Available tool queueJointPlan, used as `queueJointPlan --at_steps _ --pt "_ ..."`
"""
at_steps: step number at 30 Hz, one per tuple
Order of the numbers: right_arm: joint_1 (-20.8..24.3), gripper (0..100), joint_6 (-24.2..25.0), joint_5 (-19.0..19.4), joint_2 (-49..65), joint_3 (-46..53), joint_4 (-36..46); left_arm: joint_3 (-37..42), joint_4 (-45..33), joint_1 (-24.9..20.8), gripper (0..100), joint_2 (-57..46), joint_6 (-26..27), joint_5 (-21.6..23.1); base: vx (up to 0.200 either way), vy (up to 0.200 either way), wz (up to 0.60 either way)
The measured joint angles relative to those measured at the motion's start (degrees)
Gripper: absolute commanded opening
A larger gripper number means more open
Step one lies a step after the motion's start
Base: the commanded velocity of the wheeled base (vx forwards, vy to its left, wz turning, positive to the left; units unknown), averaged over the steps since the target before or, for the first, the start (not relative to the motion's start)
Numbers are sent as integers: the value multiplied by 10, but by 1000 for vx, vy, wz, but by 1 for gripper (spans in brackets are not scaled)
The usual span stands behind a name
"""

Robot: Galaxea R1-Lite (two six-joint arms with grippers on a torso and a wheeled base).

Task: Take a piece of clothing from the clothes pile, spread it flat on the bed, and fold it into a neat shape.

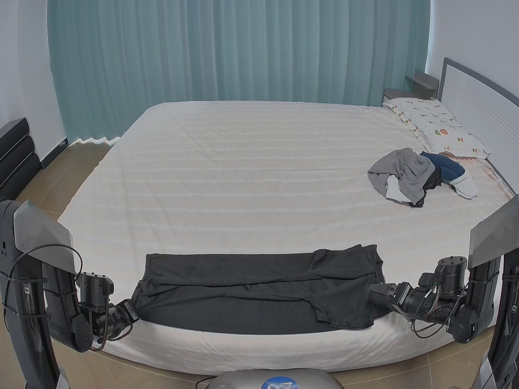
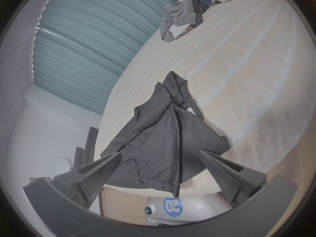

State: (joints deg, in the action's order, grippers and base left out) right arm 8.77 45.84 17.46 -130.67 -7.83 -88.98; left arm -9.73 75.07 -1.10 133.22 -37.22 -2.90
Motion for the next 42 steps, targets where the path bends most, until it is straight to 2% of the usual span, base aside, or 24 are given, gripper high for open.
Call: queueJointPlan --at_steps 6,10,16,23,32,33,42 --pt "4 100 1 1 1 0 0 -5 0 2 100 -2 -17 7 0 0 0" --pt "23 100 2 1 2 2 0 -15 0 4 100 -9 -66 11 0 0 0" --pt "44 100 -4 -1 -13 -16 0 -30 0 19 100 -26 -90 43 0 0 0" --pt "39 100 -33 -5 -50 -68 0 -45 -1 46 100 -39 -125 77 0 0 0" --pt "27 100 -50 -20 -74 -91 0 -51 -1 51 100 -41 -128 80 0 0 0" --pt "25 0 -50 -23 -76 -95 0 -51 -1 51 100 -41 -128 80 0 0 0" --pt "21 0 -61 -26 -90 -106 0 -51 -1 51 100 -41 -128 80 0 0 0"
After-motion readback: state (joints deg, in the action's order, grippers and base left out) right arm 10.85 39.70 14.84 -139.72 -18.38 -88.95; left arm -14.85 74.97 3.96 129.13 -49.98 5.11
